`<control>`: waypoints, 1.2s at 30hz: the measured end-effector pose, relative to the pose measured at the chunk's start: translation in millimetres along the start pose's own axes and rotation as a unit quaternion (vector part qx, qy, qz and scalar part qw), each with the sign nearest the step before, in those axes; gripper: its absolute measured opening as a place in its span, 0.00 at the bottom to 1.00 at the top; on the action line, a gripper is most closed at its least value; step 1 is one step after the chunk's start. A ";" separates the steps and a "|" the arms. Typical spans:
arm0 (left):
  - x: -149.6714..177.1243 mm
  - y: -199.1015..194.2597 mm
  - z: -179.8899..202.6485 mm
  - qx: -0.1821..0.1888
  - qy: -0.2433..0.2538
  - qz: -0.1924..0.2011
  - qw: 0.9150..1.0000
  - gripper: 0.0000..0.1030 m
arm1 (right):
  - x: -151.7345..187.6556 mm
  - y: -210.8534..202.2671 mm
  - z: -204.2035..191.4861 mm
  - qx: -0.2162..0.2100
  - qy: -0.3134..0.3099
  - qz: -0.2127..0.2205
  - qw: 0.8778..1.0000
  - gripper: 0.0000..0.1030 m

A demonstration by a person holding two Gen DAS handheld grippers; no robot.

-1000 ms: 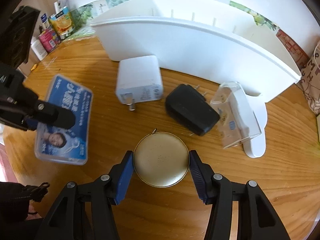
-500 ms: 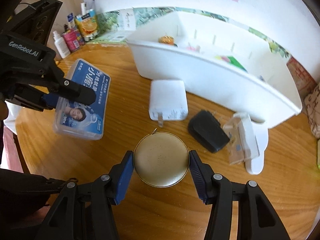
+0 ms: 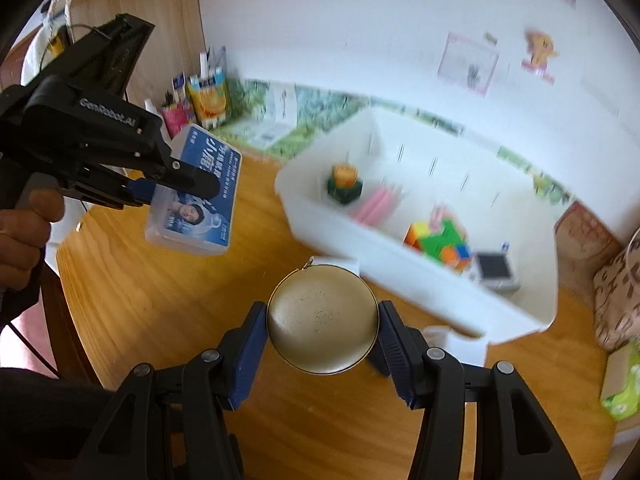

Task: Organize rigid objects
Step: 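Lift and carry the clear box and gold compact over the bin with both tools, then open the left tool to drop the clear box while the right releases the compact into the bin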

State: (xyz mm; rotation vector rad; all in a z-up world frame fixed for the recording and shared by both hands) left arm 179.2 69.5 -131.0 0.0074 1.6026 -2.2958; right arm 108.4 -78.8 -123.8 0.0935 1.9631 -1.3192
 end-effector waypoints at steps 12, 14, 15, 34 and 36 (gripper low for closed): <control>-34.5 -14.1 46.4 0.018 0.038 0.053 0.998 0.38 | -55.3 -29.9 36.9 0.035 0.000 0.069 0.997 0.54; -37.9 -13.8 54.8 0.030 0.046 0.062 0.997 0.38 | -60.0 -31.6 46.2 0.043 0.000 0.076 0.996 0.54; -38.8 -14.5 57.9 0.036 0.049 0.066 0.996 0.38 | -62.2 -32.3 51.5 0.046 0.002 0.079 0.996 0.54; -63.6 44.3 126.2 0.039 0.130 0.099 0.986 0.38 | -49.0 6.2 147.5 0.064 0.077 0.083 0.992 0.54; -64.0 48.8 128.3 0.022 0.138 0.104 0.985 0.38 | -46.2 11.8 153.6 0.064 0.086 0.081 0.991 0.54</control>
Point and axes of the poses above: each gripper's, at about its wrist camera, not at the fingertips, and y roughly the way its jaws point, z to its right, x to its underside, the point moved 5 cm from there along y, roughly the way its jaws point, and after that the axes turned 14 degrees about -x, right-handed, at the moved point
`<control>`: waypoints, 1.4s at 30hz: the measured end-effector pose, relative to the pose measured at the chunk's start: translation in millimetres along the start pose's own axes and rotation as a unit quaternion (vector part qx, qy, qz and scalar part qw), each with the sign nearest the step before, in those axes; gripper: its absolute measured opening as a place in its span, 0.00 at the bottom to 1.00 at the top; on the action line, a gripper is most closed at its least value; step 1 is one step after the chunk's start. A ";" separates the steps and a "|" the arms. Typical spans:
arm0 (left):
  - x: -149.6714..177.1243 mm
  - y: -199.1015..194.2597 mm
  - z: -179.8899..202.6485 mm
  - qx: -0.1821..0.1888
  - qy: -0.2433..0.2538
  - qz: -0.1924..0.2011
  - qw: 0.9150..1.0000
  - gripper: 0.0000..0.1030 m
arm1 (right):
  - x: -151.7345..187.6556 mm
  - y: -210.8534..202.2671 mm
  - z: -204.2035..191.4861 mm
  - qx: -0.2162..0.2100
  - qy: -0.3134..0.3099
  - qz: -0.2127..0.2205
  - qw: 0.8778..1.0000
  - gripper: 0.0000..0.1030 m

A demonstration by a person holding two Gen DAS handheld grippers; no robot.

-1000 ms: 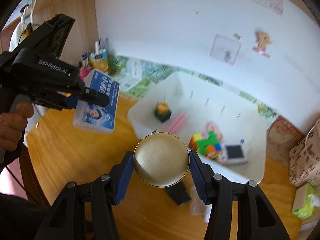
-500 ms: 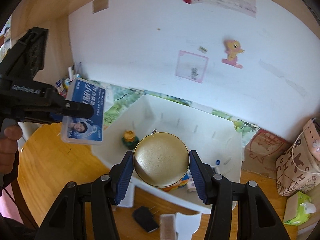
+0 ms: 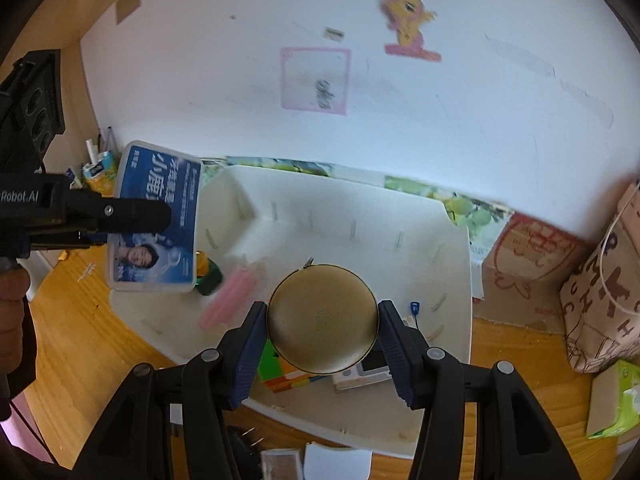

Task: Organize rigid objects
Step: 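Open the left tool to drop the clear box while the right releases the compact into the bin, then withdraw both open tools from the bin toward the remaining chargers and cup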

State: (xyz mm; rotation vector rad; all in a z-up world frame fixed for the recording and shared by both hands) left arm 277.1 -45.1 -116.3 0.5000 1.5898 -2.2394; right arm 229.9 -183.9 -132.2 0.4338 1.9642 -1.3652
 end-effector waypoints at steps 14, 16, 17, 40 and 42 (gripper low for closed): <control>-5.8 -8.4 -10.1 -0.043 -0.016 0.033 0.998 0.76 | 5.5 7.9 8.7 0.006 0.020 0.000 1.000 0.72; -6.7 -13.6 -11.2 -0.049 -0.015 0.038 0.998 0.76 | 5.0 4.1 9.2 0.009 0.021 0.004 1.000 0.72; -7.0 -16.1 -11.8 -0.053 -0.015 0.039 0.998 0.76 | 4.6 2.1 9.2 0.011 0.021 0.006 1.000 0.74; 6.8 -122.5 -4.2 -0.058 -0.007 0.146 0.988 0.80 | -0.6 -98.5 -12.6 0.058 0.019 0.102 0.993 0.79; 9.7 -128.7 -4.1 -0.060 -0.005 0.152 0.987 0.80 | 2.1 -107.7 -13.3 0.062 0.023 0.110 0.992 0.79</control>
Point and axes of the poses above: each gripper's, at about its wrist camera, not at the fingertips, and y roughly the way its jaws point, z to its right, x to its underside, the point moved 5 cm from there along y, roughly the way its jaws point, and after that the axes turned 14 degrees about -x, right-handed, at the moved point
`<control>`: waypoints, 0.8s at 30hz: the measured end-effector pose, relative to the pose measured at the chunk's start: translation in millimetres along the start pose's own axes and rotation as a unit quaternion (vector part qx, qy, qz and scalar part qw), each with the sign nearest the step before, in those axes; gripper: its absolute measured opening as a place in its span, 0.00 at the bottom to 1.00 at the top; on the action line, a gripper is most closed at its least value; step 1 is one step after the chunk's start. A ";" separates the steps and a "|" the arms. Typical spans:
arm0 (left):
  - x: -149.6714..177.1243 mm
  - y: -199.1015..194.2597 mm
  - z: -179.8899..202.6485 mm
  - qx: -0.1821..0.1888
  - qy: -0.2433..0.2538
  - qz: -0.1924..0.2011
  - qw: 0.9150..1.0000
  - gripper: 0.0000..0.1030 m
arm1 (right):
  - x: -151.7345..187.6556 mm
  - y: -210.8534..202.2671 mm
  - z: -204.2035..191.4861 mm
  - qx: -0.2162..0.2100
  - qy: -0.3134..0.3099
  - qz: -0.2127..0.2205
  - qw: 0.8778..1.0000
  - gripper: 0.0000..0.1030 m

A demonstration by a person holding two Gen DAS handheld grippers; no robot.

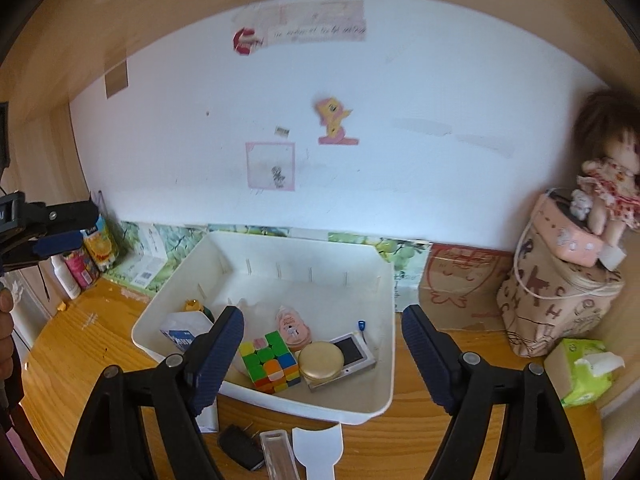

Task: Organize rigid objects
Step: 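Withdraw both open tools from the bin toward the remaining chargers and cup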

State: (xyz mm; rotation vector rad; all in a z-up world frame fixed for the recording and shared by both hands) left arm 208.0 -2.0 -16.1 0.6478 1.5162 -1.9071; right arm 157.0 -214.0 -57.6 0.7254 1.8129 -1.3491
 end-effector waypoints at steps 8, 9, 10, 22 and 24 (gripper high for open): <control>9.8 -26.5 2.1 -0.016 0.018 0.027 0.999 0.80 | 21.7 -25.6 0.5 0.001 0.024 0.006 1.000 0.79; 11.3 -27.9 2.9 -0.018 0.021 0.028 0.999 0.80 | 24.7 -27.0 0.8 0.001 0.027 0.005 1.000 0.79; 13.7 -30.0 3.5 -0.020 0.024 0.029 0.999 0.80 | 29.3 -29.7 1.4 0.001 0.031 0.004 1.000 0.79; 58.7 -38.0 18.1 -0.038 0.055 -0.006 0.998 0.80 | 75.7 -44.5 12.0 -0.013 0.087 -0.023 0.996 0.80; 67.1 -37.1 20.4 -0.035 0.054 -0.013 0.998 0.80 | 84.8 -46.7 14.2 -0.018 0.094 -0.028 0.995 0.80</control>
Point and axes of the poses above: each gripper's, at about its wrist camera, not at the fingertips, and y roughly the way its jaws point, z to its right, x to its underside, the point moved 5 cm from there along y, roughly the way its jaws point, and after that the axes turned 14 degrees about -x, right-handed, at the moved point
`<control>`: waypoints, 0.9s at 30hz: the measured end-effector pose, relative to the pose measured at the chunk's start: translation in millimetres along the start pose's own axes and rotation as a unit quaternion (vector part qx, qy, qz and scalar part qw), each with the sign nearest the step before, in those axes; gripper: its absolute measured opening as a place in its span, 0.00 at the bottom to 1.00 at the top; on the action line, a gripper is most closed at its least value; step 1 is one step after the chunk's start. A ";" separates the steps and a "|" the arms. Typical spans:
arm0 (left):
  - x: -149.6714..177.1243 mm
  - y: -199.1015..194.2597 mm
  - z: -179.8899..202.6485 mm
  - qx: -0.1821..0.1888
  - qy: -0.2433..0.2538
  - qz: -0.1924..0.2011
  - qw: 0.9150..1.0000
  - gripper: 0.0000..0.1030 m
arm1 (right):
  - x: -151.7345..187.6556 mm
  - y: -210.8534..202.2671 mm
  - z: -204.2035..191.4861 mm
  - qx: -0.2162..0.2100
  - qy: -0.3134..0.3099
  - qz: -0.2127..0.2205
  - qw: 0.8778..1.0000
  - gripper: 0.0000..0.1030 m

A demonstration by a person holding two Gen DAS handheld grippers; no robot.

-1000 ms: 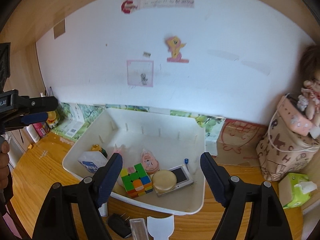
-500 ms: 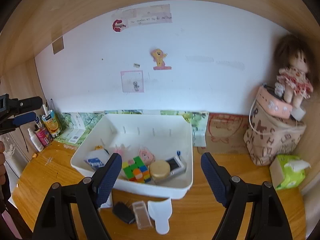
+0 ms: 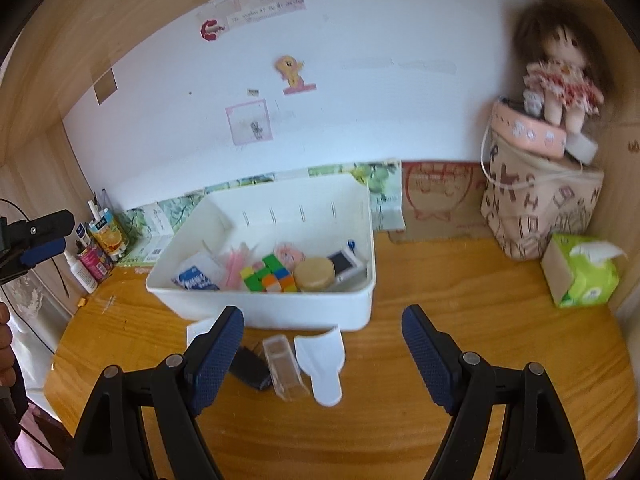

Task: Organize rigid objects
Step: 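Withdraw both open tools from the bin toward the remaining chargers and cup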

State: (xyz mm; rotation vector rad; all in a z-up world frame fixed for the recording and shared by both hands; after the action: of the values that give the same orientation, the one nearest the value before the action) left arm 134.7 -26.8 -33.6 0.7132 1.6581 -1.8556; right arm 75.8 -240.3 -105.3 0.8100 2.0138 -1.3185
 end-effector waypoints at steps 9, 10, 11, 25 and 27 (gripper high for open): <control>34.6 12.9 20.2 0.010 0.025 -0.057 0.998 0.80 | 42.0 -0.4 21.2 -0.026 0.064 -0.022 0.997 0.80; 39.4 15.9 22.9 0.010 0.029 -0.069 0.997 0.80 | 46.8 -0.3 23.7 -0.029 0.074 -0.025 0.997 0.80; 43.6 18.8 25.0 0.009 0.031 -0.080 0.996 0.80 | 50.2 -0.1 25.7 -0.030 0.082 -0.027 0.996 0.80; 83.8 70.9 47.5 -0.032 0.089 -0.192 0.977 0.80 | 85.5 23.9 62.1 -0.075 0.221 -0.056 0.971 0.80; 85.5 79.5 51.9 -0.041 0.106 -0.198 0.974 0.80 | 86.9 30.5 66.4 -0.079 0.231 -0.064 0.968 0.80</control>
State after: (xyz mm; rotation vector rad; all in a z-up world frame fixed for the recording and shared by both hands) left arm 128.4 -89.9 -144.5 0.5939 2.1278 -2.0173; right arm 53.0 -277.8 -210.0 0.9953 2.5361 -1.0861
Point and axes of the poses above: each gripper's, at about its wrist camera, not at the fingertips, and y roughly the way its jaws point, z to its right, x to its underside, the point moved 5 cm from there along y, roughly the way its jaws point, and after that the axes turned 14 degrees about -x, right-handed, at the moved point
